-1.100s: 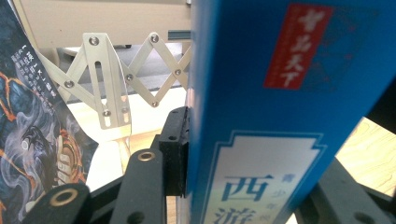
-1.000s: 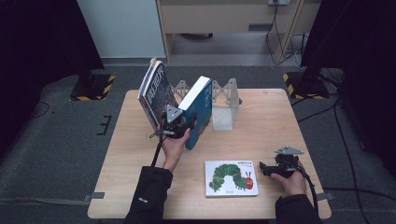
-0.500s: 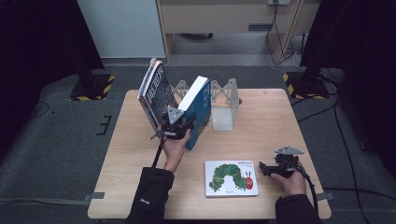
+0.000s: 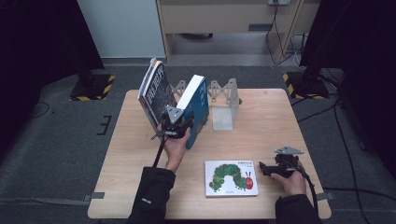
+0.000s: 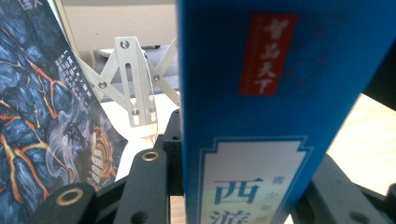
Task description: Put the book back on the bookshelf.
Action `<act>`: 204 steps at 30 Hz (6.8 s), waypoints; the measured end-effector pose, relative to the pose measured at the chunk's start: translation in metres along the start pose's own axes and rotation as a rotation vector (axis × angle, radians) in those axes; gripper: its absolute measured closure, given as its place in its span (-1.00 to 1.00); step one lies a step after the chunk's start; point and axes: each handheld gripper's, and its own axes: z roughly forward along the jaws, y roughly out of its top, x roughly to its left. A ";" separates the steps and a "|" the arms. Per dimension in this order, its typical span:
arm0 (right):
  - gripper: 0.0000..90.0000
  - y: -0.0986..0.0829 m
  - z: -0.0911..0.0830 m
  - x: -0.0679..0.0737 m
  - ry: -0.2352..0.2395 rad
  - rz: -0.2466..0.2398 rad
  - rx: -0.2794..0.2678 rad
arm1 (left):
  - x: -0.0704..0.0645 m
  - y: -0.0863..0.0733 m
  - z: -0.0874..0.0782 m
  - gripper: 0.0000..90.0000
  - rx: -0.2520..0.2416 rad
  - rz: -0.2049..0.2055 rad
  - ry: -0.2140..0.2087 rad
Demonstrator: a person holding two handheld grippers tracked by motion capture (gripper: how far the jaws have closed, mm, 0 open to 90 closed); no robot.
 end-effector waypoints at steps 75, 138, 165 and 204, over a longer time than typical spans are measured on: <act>-0.97 0.001 0.001 0.001 -0.001 -0.001 0.001 | -0.006 -0.003 0.020 0.27 -0.017 -0.049 -0.090; -0.97 0.001 0.001 0.001 -0.003 -0.002 0.001 | -0.030 0.006 0.037 0.21 0.046 -0.072 -0.152; -0.97 0.001 0.002 0.001 -0.002 -0.004 0.000 | -0.033 -0.007 0.040 0.22 0.056 -0.107 -0.196; -0.97 0.001 0.002 0.001 0.002 -0.005 0.003 | -0.017 -0.007 -0.027 -0.04 0.115 0.040 -0.367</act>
